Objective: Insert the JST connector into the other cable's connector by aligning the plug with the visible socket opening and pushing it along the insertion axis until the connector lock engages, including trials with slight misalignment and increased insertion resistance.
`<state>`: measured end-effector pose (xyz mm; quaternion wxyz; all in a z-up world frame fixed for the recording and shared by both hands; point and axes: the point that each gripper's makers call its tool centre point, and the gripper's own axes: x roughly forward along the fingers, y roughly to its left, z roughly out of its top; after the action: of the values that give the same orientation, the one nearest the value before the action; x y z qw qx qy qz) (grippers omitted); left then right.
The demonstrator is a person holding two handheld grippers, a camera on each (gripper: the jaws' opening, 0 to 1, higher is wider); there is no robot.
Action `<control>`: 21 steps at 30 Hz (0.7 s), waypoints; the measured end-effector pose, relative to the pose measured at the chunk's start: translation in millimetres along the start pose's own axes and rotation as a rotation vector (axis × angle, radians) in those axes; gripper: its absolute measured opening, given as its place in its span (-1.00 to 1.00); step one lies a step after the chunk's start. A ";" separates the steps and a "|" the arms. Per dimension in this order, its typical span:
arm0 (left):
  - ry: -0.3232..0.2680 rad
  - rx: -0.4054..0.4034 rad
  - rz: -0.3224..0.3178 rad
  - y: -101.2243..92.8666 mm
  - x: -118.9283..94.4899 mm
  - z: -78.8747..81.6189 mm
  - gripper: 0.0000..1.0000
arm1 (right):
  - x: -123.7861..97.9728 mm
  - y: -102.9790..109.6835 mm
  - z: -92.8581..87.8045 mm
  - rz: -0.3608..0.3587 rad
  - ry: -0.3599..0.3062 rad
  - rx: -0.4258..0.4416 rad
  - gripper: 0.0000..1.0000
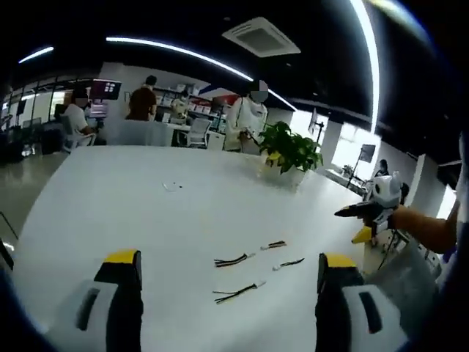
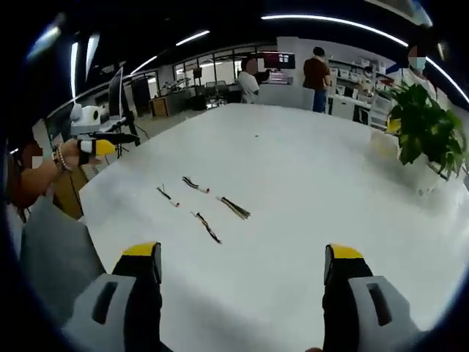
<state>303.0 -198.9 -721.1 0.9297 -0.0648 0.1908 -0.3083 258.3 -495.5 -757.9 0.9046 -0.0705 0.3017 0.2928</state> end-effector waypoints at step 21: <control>-0.167 0.114 -0.376 -18.0 75.5 17.3 0.98 | 73.2 29.4 36.4 0.351 -0.089 -0.295 0.16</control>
<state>355.6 -258.5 -724.7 0.8704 -0.0719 0.0801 -0.4804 307.2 -424.7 -770.0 0.8321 -0.1354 0.2230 0.4894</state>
